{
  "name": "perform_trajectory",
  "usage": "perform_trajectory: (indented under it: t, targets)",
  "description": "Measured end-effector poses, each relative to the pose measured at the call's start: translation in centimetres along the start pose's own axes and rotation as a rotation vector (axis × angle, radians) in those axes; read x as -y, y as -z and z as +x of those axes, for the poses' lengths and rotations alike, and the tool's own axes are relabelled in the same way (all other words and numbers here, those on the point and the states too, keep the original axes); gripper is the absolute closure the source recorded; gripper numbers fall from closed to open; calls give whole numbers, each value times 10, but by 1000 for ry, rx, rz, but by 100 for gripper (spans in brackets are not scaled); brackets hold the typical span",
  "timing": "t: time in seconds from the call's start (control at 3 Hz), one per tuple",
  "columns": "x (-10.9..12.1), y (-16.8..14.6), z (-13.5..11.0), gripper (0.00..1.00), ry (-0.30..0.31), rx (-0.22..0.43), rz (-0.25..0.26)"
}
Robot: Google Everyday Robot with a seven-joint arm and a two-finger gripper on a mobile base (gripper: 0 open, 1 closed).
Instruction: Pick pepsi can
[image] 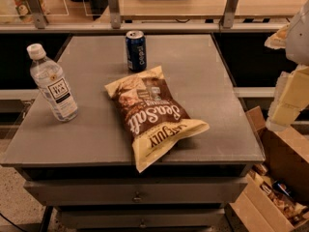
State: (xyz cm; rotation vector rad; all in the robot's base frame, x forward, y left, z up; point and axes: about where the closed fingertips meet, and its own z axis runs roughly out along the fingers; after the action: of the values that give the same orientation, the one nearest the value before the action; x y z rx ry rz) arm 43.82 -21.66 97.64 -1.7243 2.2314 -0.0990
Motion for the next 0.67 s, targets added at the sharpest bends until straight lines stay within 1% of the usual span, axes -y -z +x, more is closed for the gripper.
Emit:
perform_trajectory:
  t: [0.33, 0.67]
  targets:
    - [0, 0, 0, 0, 0, 0, 0]
    - [12, 4, -7, 0, -22, 47, 54]
